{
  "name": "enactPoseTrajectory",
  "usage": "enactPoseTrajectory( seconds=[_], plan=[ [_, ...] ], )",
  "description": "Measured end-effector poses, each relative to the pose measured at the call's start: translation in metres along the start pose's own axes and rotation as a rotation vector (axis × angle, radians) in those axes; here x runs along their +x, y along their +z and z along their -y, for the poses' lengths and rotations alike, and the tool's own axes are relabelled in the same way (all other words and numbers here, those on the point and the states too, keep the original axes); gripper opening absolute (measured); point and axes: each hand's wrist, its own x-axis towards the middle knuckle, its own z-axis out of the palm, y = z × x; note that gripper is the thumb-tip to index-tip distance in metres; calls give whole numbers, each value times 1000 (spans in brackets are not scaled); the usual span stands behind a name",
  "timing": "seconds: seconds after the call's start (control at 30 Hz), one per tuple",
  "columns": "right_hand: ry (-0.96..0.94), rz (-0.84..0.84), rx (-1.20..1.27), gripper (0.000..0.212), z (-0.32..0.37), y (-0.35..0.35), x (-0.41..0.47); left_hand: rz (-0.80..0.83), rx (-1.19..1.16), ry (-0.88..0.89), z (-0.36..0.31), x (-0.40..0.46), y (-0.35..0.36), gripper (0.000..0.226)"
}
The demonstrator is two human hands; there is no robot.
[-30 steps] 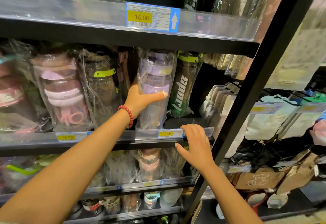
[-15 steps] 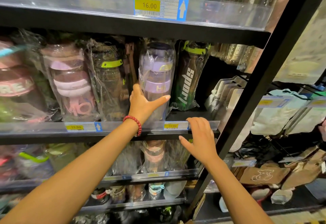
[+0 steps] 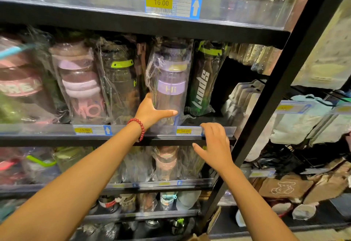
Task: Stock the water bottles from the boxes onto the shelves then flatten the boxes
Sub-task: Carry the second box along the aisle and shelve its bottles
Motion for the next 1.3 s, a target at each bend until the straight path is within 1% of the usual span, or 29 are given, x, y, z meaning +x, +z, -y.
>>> enactPoseTrajectory(
  seconds=[0.2, 0.4, 0.53, 0.6, 0.73, 0.83, 0.9, 0.97, 1.03, 1.1, 1.13, 1.2, 1.27, 1.3],
  plan=[
    [-1, 49, -14, 55, 2, -5, 1, -21, 3, 11, 6, 0, 2, 86],
    [11, 117, -52, 57, 4, -12, 2, -28, 102, 8, 4, -2, -1, 84],
    [11, 143, -59, 57, 5, -15, 3, -25, 156, -25, 2, -8, -4, 74],
    [2, 151, -36, 57, 4, -17, 3, -48, 178, -38, 1, -16, -8, 70],
    [-8, 184, 36, 55, 4, -22, 4, -91, 106, -57, 2, -35, -21, 75],
    [-22, 156, 64, 56, 13, -27, 5, -125, 67, -27, 5, -51, -34, 65],
    [-23, 137, 101, 60, 26, -31, 6, -184, 16, 1, 5, -62, -43, 51],
    [-24, 103, 189, 60, 46, -35, 9, -258, -25, 27, 5, -72, -54, 38],
    [-53, 49, 292, 50, 71, -35, 11, -334, -30, 45, 10, -83, -70, 30],
    [-105, 29, 381, 41, 100, -30, 13, -419, -9, 69, 18, -91, -91, 27],
    [-131, 46, 415, 40, 116, -26, 14, -462, 10, 75, 23, -94, -104, 27],
    [-178, 101, 476, 47, 147, -14, 20, -516, 58, 61, 31, -96, -132, 34],
    [-177, 126, 530, 60, 174, -2, 30, -512, 105, 20, 38, -96, -157, 46],
    [-155, 109, 541, 66, 186, 3, 38, -493, 111, 3, 42, -94, -168, 51]
  ],
)
